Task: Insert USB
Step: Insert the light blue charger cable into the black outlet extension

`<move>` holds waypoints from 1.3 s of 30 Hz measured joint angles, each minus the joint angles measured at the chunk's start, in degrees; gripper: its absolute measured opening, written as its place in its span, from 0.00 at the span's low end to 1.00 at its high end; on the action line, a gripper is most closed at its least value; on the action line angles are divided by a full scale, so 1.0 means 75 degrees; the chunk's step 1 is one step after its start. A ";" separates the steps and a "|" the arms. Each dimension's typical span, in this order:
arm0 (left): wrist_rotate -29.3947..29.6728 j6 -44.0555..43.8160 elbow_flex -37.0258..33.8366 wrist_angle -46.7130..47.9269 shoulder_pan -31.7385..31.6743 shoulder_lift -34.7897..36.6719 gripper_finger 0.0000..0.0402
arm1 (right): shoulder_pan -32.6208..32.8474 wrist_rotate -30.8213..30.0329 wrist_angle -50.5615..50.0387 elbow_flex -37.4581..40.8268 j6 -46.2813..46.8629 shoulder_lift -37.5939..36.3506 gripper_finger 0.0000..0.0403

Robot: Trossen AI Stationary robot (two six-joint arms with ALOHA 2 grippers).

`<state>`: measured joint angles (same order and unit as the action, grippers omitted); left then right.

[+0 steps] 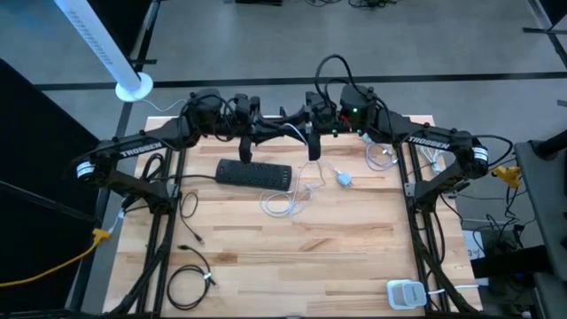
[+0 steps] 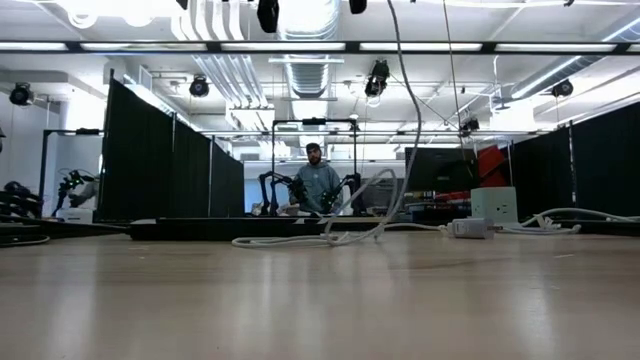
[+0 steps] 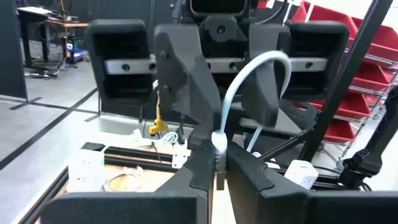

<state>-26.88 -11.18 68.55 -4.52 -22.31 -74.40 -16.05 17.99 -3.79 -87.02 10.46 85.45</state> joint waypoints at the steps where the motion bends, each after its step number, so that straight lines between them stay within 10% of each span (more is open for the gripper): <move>1: 0.0003 0.0001 0.0000 -0.0002 0.0000 0.0004 0.04 | 0.0000 -0.0001 -0.0069 0.0000 0.0000 0.0000 0.19; 23: 0.0059 0.0023 0.0000 0.0017 -0.0012 0.0097 0.05 | -0.0102 -0.0036 -0.0181 0.0000 -0.0347 0.0000 0.00; 39: 0.1179 0.0976 0.0000 0.2079 -0.0029 0.1466 0.59 | -0.0123 -0.0352 -0.0171 0.0000 -0.0693 -0.0056 0.00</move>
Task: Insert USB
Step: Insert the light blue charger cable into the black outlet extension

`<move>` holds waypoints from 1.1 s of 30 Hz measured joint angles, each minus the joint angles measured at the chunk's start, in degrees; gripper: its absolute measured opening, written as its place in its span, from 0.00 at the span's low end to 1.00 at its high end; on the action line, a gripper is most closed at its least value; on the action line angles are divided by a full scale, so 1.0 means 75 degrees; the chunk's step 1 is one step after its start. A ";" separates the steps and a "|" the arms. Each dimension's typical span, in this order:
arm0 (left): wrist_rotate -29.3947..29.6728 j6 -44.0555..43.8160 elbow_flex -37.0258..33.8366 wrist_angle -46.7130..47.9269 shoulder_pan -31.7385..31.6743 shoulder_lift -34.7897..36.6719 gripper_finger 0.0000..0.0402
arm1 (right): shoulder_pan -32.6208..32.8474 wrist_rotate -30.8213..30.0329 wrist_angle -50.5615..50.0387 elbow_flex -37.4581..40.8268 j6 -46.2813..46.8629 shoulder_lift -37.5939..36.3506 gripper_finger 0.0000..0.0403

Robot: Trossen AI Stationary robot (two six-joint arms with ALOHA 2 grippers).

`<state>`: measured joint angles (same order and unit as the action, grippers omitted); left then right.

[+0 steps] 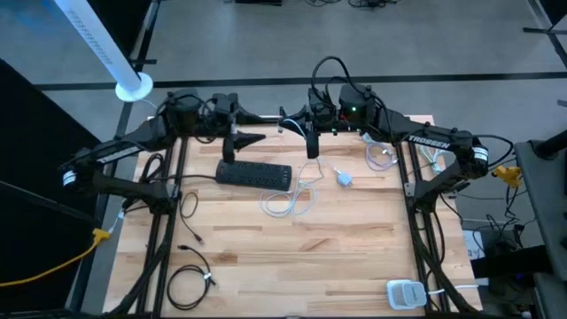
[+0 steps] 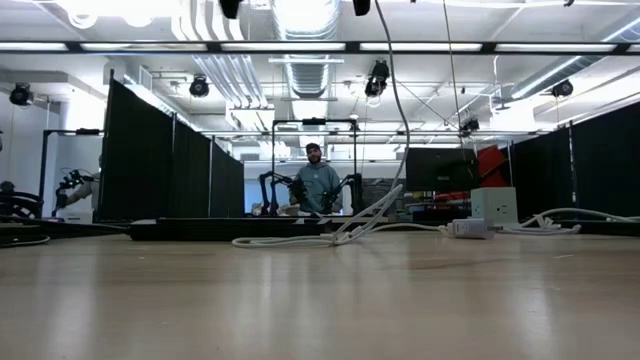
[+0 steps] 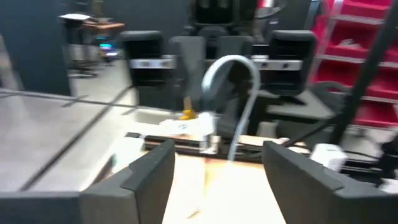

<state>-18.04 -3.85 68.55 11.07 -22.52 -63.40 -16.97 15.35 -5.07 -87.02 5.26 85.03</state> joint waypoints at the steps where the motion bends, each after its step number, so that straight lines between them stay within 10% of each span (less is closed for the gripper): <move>1: 0.0246 0.0036 0.0000 0.0225 0.0000 0.0143 0.60 | -0.0016 0.0002 0.0013 0.0000 -0.0007 -0.0018 0.00; 12: 0.1075 -0.0145 -0.0562 0.0992 0.0089 0.1148 0.53 | 0.0063 0.0027 0.0189 0.0497 -0.0367 -0.0226 0.00; 23: 0.1069 -0.0437 -0.2226 -0.2230 0.0335 0.1940 0.35 | 0.0528 -0.0199 0.0997 0.2434 0.0214 -0.0433 0.00; 33: 0.1511 -0.1315 -0.3133 -0.2550 0.0382 0.1809 0.17 | 0.0578 -0.0409 0.3783 0.5022 -0.0341 -0.0379 0.00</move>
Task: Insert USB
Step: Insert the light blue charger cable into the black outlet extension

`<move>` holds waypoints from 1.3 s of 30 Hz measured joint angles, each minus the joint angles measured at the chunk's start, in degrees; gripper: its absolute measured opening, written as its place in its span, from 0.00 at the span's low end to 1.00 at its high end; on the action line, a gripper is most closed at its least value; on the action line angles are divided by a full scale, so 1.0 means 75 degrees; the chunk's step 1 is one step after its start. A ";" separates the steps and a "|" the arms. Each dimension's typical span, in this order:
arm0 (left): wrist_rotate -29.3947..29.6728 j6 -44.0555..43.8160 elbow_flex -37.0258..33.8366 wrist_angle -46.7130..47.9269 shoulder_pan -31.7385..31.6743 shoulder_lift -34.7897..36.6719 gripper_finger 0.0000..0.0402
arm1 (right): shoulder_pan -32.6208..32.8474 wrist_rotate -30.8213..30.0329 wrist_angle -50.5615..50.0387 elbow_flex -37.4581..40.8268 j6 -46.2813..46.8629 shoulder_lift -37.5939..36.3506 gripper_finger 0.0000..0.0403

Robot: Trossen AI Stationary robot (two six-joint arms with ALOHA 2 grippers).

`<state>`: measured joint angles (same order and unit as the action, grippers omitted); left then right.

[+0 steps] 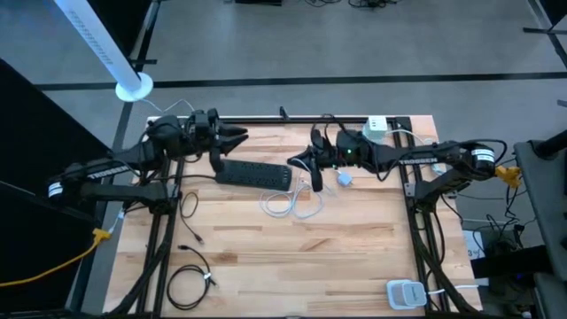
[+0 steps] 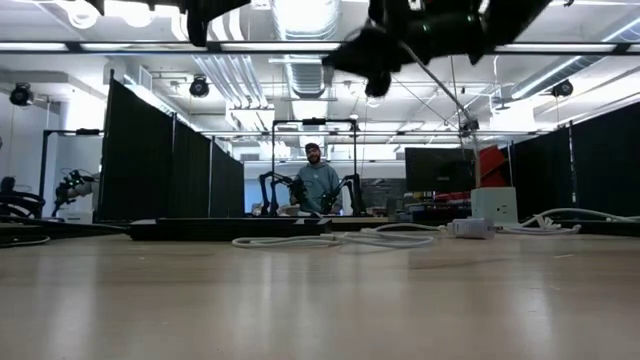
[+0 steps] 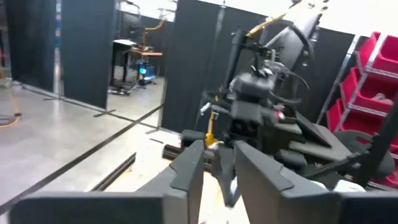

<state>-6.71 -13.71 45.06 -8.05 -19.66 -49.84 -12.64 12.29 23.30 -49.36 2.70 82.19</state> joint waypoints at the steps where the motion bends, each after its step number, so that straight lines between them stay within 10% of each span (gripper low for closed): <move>1: 0.0014 0.0000 0.0000 0.0033 -0.0003 -0.0023 0.15 | 0.0004 -0.0103 0.0005 0.0144 0.0040 0.0067 0.00; 15: 0.0377 0.0295 -0.0010 -0.0418 0.0032 0.0027 0.06 | -0.0056 -0.0027 0.2958 0.0480 -0.0729 0.3051 0.00; 39: 0.0360 0.0072 -0.0125 -0.0175 0.0251 0.0159 0.06 | -0.0333 -0.0280 0.3112 0.0542 -0.1976 0.3868 0.00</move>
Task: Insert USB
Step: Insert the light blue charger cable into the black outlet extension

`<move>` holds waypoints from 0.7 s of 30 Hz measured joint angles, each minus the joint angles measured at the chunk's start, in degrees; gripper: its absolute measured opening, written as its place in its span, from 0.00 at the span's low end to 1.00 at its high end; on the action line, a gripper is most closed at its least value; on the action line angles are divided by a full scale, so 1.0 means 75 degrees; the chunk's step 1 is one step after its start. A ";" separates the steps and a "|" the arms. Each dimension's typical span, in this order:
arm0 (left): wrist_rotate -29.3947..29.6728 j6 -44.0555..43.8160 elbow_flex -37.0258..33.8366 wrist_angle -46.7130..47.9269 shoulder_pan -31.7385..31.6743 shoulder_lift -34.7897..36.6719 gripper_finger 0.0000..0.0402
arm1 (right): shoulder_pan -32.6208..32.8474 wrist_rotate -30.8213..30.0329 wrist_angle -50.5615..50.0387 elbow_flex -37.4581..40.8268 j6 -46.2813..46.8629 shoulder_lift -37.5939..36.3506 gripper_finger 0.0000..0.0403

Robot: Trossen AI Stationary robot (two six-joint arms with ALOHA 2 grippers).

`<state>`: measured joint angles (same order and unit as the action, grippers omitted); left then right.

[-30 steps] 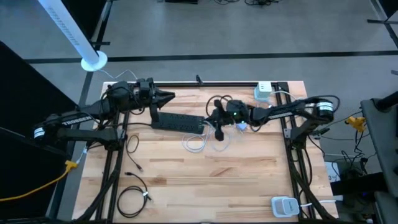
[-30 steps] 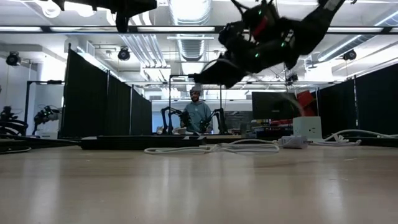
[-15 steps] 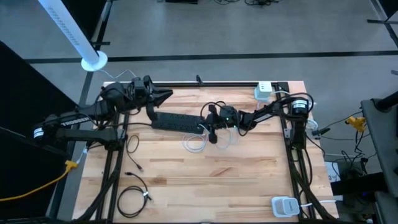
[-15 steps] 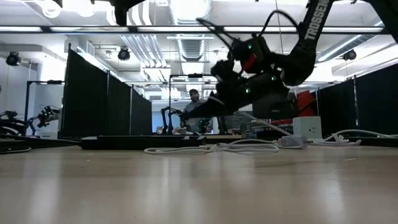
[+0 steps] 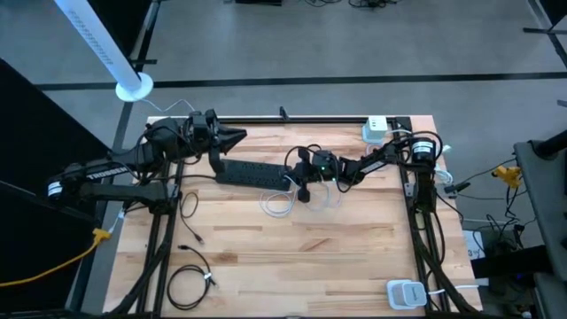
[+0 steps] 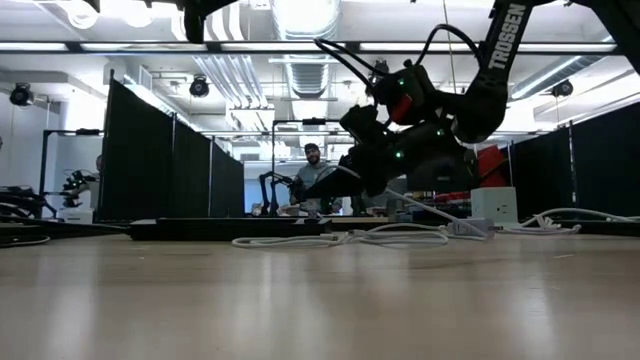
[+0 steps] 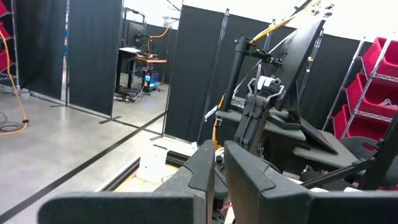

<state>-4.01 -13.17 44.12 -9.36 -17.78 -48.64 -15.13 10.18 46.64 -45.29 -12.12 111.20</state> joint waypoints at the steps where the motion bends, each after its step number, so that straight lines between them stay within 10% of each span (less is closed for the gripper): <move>1: 0.0000 -0.0002 0.0000 0.0009 0.0000 0.0000 0.06 | -0.0003 -0.0029 0.0036 0.0003 0.0032 0.0000 0.00; 21: -0.0003 -0.0122 0.0000 0.0178 0.0003 -0.0003 0.06 | -0.0038 -0.0004 -0.0161 0.0005 -0.0076 -0.0009 0.00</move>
<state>-4.03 -14.09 44.12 -8.03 -17.76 -48.66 -15.42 10.16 45.43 -45.25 -12.69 111.13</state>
